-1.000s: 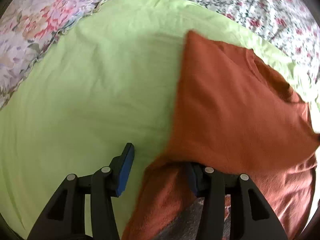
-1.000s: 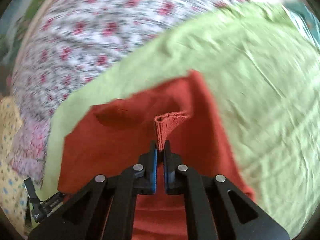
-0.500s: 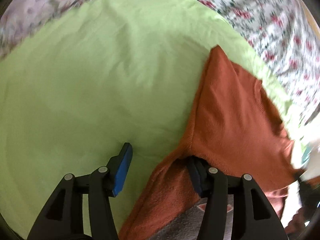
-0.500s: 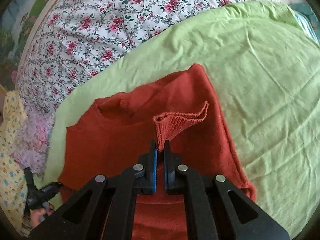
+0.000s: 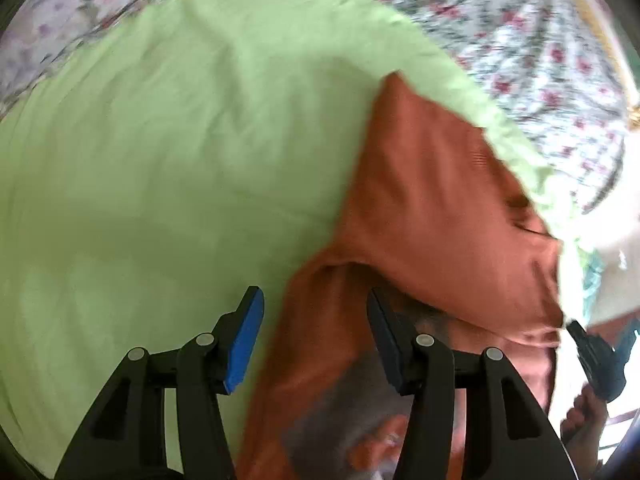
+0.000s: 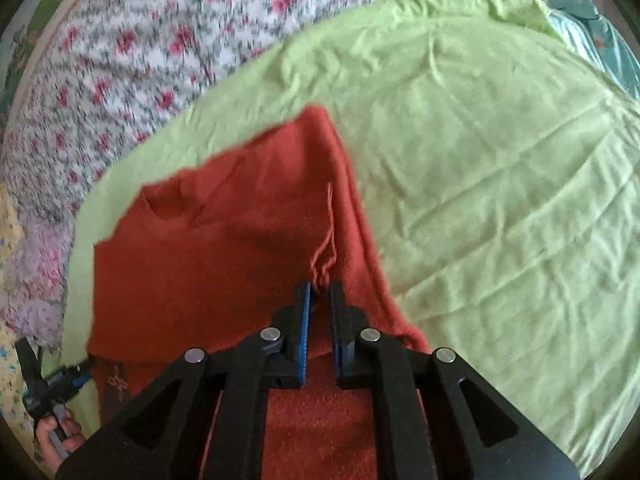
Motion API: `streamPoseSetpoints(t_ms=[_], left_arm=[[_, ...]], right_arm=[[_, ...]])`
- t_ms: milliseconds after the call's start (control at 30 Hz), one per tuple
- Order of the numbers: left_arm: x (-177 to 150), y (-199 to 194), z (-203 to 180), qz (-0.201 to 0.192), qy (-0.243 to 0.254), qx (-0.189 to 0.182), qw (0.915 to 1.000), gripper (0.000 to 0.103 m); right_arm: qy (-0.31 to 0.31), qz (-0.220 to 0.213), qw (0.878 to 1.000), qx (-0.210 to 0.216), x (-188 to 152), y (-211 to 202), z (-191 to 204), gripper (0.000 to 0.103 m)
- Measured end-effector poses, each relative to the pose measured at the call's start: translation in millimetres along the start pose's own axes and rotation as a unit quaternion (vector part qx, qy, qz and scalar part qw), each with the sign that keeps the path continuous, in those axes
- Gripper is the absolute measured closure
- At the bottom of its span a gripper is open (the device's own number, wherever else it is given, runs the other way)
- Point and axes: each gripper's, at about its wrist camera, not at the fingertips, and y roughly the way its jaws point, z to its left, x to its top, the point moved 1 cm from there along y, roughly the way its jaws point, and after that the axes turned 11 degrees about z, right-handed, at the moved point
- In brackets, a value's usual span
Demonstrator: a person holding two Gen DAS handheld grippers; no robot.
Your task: Fold small clothes
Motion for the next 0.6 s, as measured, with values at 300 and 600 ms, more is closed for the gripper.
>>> streamPoseSetpoints(t_ms=[300,600], left_arm=[[88.2,10.9,-58.4,-0.012,0.079,0.018,0.9966,0.039],[176.4,62.3,-79.7,0.012,0.102,0.078,0.9916,0.033]], right_arm=[[-0.061,-0.008,0.998,0.034,82.1,3.4,19.6,0.063],[-0.220,0.082,0.972,0.025,162.3,81.5,92.0,0.049]])
